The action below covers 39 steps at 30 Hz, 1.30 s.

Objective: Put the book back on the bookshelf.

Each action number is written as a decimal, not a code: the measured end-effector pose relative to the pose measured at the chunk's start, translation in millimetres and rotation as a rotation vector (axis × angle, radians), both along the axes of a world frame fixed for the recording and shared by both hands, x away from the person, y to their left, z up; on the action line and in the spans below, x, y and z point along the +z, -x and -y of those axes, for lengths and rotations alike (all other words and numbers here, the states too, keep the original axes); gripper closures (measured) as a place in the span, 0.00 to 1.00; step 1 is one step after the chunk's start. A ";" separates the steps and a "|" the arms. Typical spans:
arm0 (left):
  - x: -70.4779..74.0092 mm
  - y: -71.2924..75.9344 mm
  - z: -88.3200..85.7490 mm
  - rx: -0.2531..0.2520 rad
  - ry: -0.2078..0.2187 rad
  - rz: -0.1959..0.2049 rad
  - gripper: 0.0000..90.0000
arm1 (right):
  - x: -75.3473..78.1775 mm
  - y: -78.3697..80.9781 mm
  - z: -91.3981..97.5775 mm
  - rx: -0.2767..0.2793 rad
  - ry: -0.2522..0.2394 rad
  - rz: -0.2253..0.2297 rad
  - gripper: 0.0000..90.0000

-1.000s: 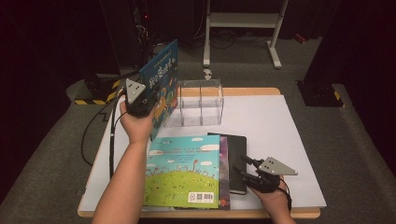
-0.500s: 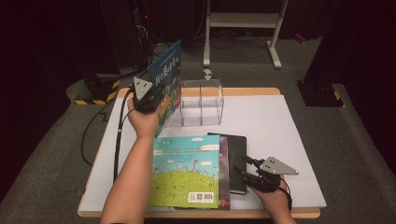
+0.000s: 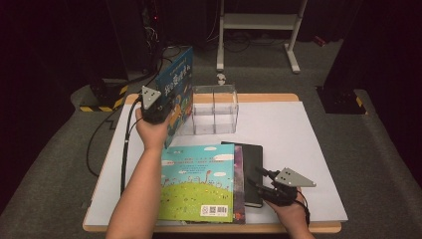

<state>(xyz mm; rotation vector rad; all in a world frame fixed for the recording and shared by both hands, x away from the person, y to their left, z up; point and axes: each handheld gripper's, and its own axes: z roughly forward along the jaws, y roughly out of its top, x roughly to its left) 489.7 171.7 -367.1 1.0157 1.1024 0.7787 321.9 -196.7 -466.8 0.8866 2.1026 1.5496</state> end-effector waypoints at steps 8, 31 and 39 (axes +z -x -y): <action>-1.5 12.4 -8.2 -0.014 -0.031 -0.086 0.90 | 1.0 1.9 -3.3 0.009 0.009 0.006 0.55; 8.6 26.3 -12.2 -0.013 -0.068 -0.147 0.91 | -0.7 2.2 -8.3 0.021 0.022 0.001 0.55; 6.7 22.3 -12.5 0.012 -0.049 -0.115 0.92 | -1.2 2.3 -8.2 0.024 0.023 0.002 0.55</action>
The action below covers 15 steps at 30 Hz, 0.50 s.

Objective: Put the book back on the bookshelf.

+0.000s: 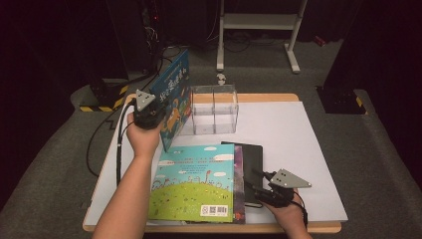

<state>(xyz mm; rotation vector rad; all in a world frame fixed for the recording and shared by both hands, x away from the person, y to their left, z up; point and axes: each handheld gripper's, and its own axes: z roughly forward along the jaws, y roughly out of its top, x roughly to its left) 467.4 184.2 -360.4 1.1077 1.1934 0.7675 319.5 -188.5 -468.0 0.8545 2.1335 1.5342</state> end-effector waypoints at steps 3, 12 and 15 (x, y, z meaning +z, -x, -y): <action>-1.0 -2.1 1.1 0.004 0.001 0.009 0.92 | -0.1 0.0 0.1 -0.001 0.001 0.000 0.55; -3.4 -7.8 5.3 0.007 0.001 0.033 0.92 | -0.4 0.0 0.6 -0.004 0.000 -0.001 0.55; -4.0 -9.4 5.1 0.003 0.002 0.038 0.92 | -0.6 0.1 0.5 -0.001 0.000 -0.003 0.55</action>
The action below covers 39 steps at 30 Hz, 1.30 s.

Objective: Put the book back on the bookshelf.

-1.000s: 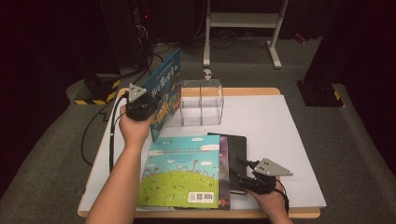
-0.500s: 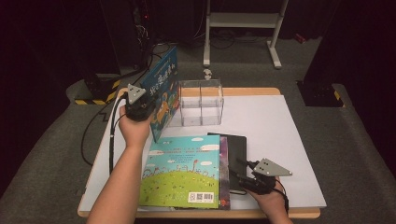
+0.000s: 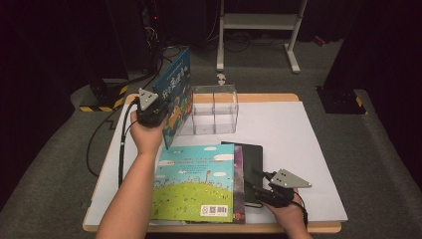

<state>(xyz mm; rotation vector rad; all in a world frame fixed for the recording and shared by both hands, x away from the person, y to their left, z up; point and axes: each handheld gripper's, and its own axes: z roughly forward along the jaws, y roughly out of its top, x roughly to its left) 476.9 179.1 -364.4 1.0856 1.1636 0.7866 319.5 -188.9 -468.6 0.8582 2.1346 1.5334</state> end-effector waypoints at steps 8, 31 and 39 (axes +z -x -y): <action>-1.4 -4.3 -1.5 -0.005 0.001 0.010 0.92 | 0.7 0.5 0.2 0.000 -0.001 0.003 0.55; -7.3 -3.9 -9.2 -0.028 0.020 0.006 0.78 | -1.1 1.3 -3.4 0.015 0.006 -0.008 0.54; -15.1 0.2 -11.6 -0.030 0.036 -0.015 0.75 | 0.0 3.6 -11.2 0.033 0.017 -0.013 0.50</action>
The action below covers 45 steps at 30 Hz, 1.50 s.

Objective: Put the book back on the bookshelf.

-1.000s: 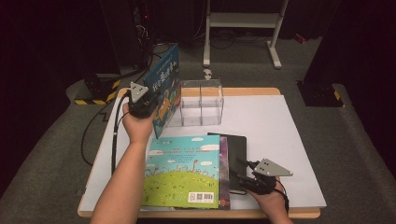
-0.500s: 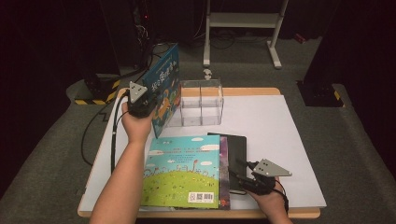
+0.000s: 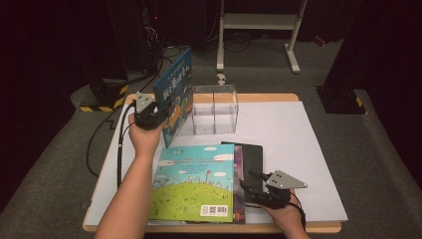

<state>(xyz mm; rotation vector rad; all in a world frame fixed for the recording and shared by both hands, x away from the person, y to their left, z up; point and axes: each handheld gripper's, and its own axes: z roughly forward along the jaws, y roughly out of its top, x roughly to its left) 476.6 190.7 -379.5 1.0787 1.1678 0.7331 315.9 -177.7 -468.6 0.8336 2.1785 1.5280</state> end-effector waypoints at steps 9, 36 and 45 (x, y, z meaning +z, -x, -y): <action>-1.5 4.3 -2.4 -0.011 0.011 -0.004 0.77 | -4.7 7.5 -34.7 0.011 0.112 -0.023 0.53; 3.3 3.5 -1.4 -0.005 0.002 0.009 0.89 | 5.2 4.3 -36.5 -0.017 0.256 -0.031 0.59; 2.5 3.7 -3.2 0.007 0.002 0.010 0.90 | 5.4 -0.8 -18.6 -0.061 0.229 -0.048 0.64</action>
